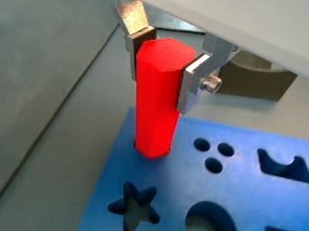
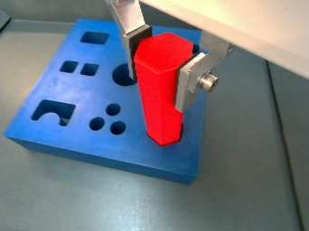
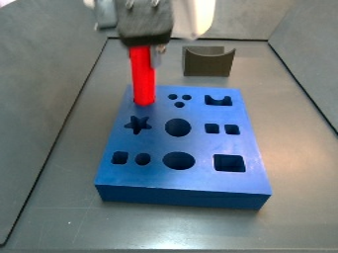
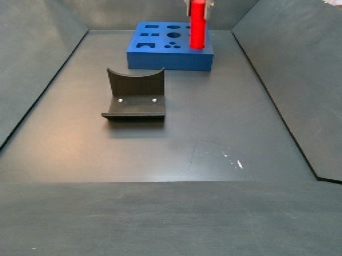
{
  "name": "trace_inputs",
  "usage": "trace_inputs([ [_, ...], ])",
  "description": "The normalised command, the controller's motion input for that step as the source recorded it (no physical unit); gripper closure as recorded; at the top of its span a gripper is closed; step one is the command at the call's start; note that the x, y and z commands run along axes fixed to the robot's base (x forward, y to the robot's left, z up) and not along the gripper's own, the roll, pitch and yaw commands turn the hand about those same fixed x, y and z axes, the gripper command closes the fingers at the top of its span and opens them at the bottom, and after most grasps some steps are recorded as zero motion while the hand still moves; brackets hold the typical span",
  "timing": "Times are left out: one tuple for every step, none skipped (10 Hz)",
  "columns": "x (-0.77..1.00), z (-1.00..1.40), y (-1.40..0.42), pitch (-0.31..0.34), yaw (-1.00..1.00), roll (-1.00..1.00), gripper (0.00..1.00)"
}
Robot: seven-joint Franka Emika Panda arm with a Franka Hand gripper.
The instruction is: Insert the hexagon object.
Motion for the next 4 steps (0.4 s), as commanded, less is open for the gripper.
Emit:
trace_inputs([
  [-0.13, -0.59, 0.0, -0.301, -0.01, 0.11, 1.0],
  [-0.05, -0.52, 0.0, -0.183, -0.03, 0.06, 1.0],
  [0.0, -0.03, 0.07, -0.063, -0.05, -0.09, 1.0],
  [0.0, 0.0, 0.0, 0.0, 0.0, 0.0, 1.0],
])
